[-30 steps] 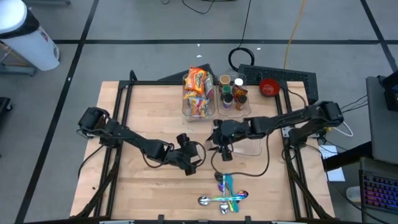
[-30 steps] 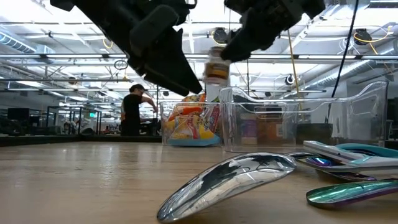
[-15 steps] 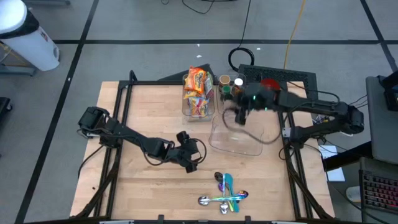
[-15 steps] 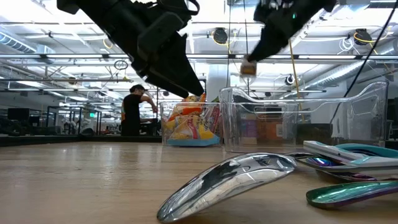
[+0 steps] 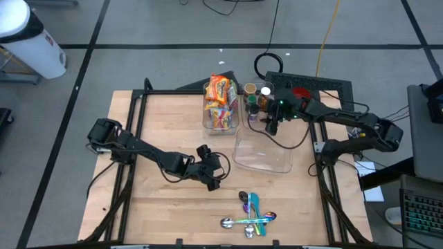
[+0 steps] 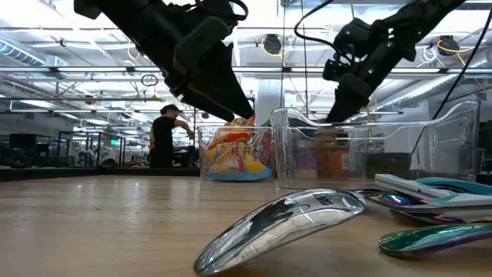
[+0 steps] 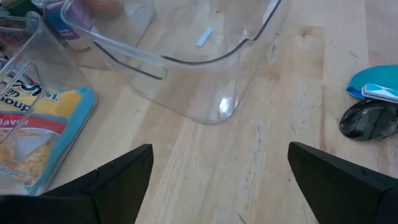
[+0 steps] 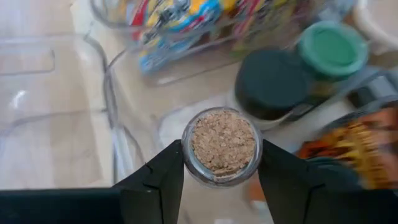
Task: Pick & Place Food Item
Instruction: Put the brown seasoning bottle into the right transparent bin, then adjust the bottom transparent bin
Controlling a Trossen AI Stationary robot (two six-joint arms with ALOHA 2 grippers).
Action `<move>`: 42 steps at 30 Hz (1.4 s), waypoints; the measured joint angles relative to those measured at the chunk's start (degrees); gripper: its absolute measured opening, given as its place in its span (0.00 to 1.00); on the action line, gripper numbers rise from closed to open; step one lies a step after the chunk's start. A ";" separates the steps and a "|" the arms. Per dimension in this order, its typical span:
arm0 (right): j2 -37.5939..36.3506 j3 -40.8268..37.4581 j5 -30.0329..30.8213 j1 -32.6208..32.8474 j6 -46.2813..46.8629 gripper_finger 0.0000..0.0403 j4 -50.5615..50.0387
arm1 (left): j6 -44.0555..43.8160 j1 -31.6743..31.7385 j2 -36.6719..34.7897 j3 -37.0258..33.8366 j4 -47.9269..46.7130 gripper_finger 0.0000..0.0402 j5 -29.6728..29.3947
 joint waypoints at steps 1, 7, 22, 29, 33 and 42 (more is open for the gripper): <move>0.27 -0.65 -0.67 0.15 0.33 0.40 0.59 | 0.00 0.00 0.00 -0.01 0.02 0.94 -0.02; 2.66 -3.14 -1.36 0.64 0.86 0.40 4.86 | 0.02 0.00 0.00 -0.01 0.50 0.95 -0.02; 10.11 -3.27 -0.68 0.62 -1.95 0.40 8.90 | 0.11 0.00 0.04 -0.01 1.26 0.93 0.02; 10.21 -3.34 -0.47 0.62 -1.96 0.44 9.16 | 0.11 0.00 0.04 -0.01 1.26 0.93 0.07; 9.90 -3.38 0.00 0.58 -2.16 0.57 9.14 | 0.11 0.00 0.04 -0.01 1.26 0.92 0.06; 9.74 -3.44 0.05 0.55 -2.11 0.65 9.26 | -0.22 0.00 0.04 -0.01 1.26 0.94 0.09</move>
